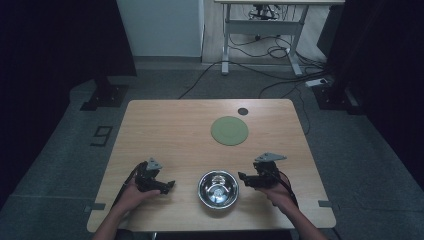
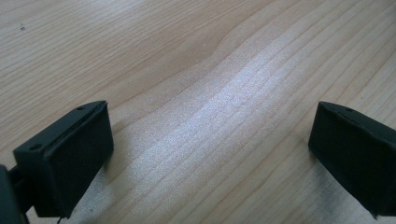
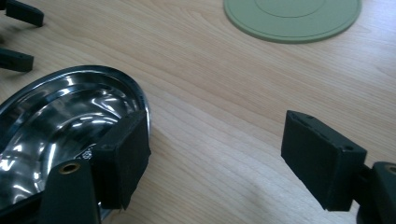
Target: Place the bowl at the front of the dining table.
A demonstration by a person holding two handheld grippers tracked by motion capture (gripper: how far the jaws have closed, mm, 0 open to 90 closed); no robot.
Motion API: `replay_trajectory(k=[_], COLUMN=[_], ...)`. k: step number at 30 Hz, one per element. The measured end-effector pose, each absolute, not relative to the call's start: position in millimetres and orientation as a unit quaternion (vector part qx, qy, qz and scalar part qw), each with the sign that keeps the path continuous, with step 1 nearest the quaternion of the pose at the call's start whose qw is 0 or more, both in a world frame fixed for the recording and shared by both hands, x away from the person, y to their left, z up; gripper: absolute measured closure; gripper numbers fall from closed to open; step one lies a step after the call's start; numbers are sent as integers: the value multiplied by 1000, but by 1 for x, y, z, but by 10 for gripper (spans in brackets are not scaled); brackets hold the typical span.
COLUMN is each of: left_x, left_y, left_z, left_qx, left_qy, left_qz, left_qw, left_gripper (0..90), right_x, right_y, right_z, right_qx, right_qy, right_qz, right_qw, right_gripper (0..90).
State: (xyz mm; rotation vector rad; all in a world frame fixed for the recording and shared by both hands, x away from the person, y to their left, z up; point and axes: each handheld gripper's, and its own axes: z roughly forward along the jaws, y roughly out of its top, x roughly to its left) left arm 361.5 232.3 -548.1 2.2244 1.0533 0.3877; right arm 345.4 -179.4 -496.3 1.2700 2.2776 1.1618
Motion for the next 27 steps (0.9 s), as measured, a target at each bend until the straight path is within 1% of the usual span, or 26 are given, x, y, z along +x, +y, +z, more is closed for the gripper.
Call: replay_trajectory(k=[27], left_x=[361], left_y=[232], left_z=[-548], left_qx=[846], left_qy=[401], left_qz=[147], left_qw=[319], left_gripper=[0], right_x=[340], right_y=[-155], right_z=[-499], right_qx=[422], right_qy=[800], right_qz=[411], right_qw=[116], right_gripper=[265])
